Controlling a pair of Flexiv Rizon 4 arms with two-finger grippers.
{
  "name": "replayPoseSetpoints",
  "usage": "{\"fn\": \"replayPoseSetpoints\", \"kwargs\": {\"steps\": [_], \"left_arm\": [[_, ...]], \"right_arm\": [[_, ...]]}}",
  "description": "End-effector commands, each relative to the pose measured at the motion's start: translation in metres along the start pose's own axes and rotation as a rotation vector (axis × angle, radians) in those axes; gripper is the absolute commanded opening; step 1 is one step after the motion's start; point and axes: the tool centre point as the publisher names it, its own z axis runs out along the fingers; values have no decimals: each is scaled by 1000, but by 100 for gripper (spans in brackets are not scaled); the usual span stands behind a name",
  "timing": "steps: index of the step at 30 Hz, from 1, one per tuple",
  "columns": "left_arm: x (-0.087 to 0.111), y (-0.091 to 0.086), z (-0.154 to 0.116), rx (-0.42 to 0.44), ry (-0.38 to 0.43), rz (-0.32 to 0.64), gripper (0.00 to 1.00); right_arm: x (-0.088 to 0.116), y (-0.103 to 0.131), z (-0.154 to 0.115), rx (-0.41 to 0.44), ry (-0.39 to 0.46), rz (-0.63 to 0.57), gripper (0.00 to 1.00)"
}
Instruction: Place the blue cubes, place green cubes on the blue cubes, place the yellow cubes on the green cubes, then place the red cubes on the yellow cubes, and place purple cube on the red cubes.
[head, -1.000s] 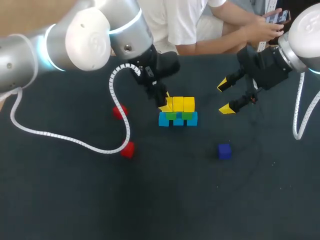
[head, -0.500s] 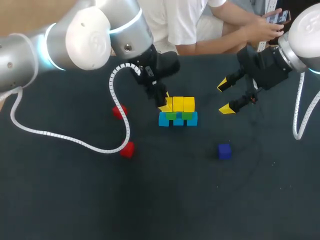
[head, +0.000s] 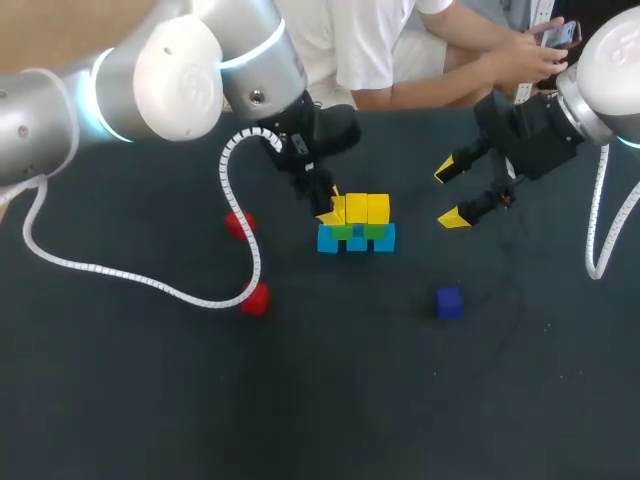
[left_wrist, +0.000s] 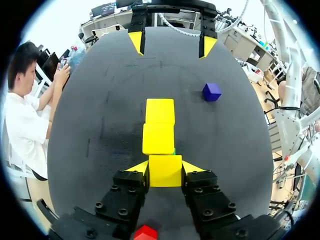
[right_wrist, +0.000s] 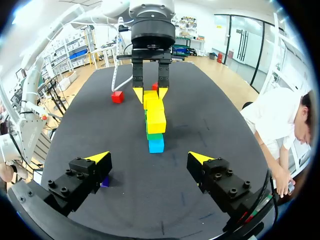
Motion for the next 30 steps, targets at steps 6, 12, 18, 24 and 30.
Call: {"fn": "replayPoseSetpoints", "kwargs": {"steps": [6,12,18,24,30], "left_arm": [[2,4,1,5,-4,-9,0],[2,4,1,3,-4,-7,0],[1,4,0,2,-5,-3,0],[1,4,-2,1,-3,-3,0],[0,6,-3,2,3,3,0]], "right_arm": [[0,0,0,1,-2,-1,100],[0,0,0,1,-2,-1,100],[0,0,0,1,-2,-1,100],[0,0,0,1,-2,-1,100],[0,0,0,1,-2,-1,100]]}}
